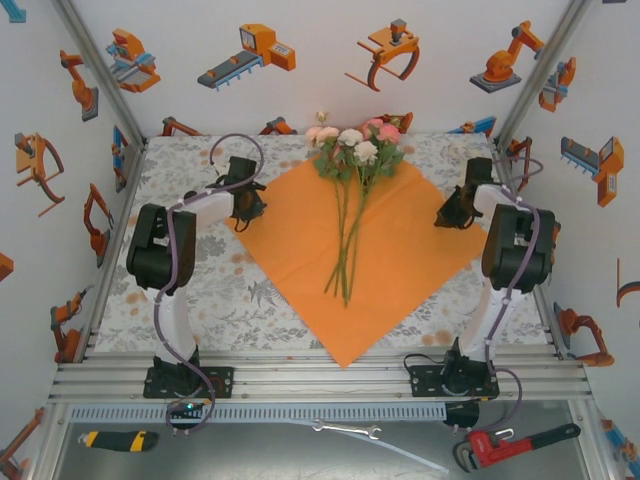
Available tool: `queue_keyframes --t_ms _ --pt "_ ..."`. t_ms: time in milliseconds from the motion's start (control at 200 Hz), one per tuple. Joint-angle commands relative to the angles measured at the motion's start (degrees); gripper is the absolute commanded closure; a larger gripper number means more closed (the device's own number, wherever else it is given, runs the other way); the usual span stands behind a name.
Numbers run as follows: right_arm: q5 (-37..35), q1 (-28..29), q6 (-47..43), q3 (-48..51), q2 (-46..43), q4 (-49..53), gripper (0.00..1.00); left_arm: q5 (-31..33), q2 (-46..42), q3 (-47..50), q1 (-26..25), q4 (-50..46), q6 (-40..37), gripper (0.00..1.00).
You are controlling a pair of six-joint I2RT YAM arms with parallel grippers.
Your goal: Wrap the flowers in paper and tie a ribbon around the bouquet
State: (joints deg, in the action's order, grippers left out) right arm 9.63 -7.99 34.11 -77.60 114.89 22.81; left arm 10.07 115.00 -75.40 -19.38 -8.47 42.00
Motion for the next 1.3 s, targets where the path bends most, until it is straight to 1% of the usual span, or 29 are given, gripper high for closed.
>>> queue_keyframes --t_ms 0,185,320,400,486,566,686,736,846,906,981,1021,1101,1116,1131,1221,1292 --pt "-0.9 1.4 -3.1 -4.2 4.0 4.9 1.00 4.0 -1.0 3.9 1.4 -4.9 1.9 1.00" --pt "-0.2 3.2 -3.1 -8.3 7.9 5.2 1.00 5.5 -4.4 6.5 1.7 -4.4 3.3 1.00" --pt "-0.5 4.2 -2.9 -12.6 10.6 6.7 1.00 6.0 -5.5 6.1 2.6 -4.5 3.6 1.00" --pt "-0.3 4.3 -2.9 -15.0 11.0 7.4 1.00 4.9 -5.7 5.0 3.2 -4.3 3.1 0.92" --pt "0.6 4.4 -2.8 -18.2 10.3 9.5 1.00 3.5 -6.6 3.6 3.3 -4.1 1.8 0.80" --pt "1.5 4.4 -2.8 -19.9 7.7 11.0 1.00 1.1 -8.9 2.8 3.2 -3.6 -0.2 0.76" --pt "1.8 4.6 -2.4 -15.5 -1.9 10.0 0.88 -4.8 -15.2 5.0 2.8 -1.1 -3.0 0.69" --pt "1.7 4.7 -2.0 -11.3 -7.0 9.1 0.84 -8.2 -18.6 7.1 2.2 0.9 -4.6 0.66" --pt "1.5 5.5 -1.1 0.3 -20.2 8.5 0.72 -14.5 -26.8 14.2 0.0 4.9 -8.8 0.60" --pt "1.5 6.5 -0.2 7.5 -27.8 8.9 0.64 -15.4 -31.2 18.1 -1.8 5.1 -10.0 0.57" --pt "-0.1 8.6 1.2 16.3 -37.7 9.9 0.54 -15.3 -36.3 23.2 -4.1 5.3 -9.5 0.54" --pt "-0.7 9.9 2.1 21.0 -42.7 10.4 0.49 -14.9 -38.6 25.7 -5.3 4.9 -7.9 0.54" --pt "-1.7 13.0 5.2 28.9 -52.5 11.4 0.41 -13.8 -42.8 30.7 -7.5 4.4 -2.5 0.52" --pt "-1.7 13.7 5.9 30.4 -54.1 11.6 0.37 -13.4 -43.5 31.7 -8.0 4.1 -1.3 0.52" --pt "-1.9 14.3 6.6 31.7 -55.6 11.8 0.35 -13.0 -44.3 32.6 -8.3 3.7 0.1 0.51" --pt "-2.6 19.5 10.3 37.5 -62.1 13.8 0.32 -10.3 -47.7 37.6 -10.5 1.8 8.5 0.46" --pt "-3.0 23.3 13.6 40.1 -64.0 14.7 0.32 -8.6 -49.2 40.8 -12.6 0.7 14.7 0.43"
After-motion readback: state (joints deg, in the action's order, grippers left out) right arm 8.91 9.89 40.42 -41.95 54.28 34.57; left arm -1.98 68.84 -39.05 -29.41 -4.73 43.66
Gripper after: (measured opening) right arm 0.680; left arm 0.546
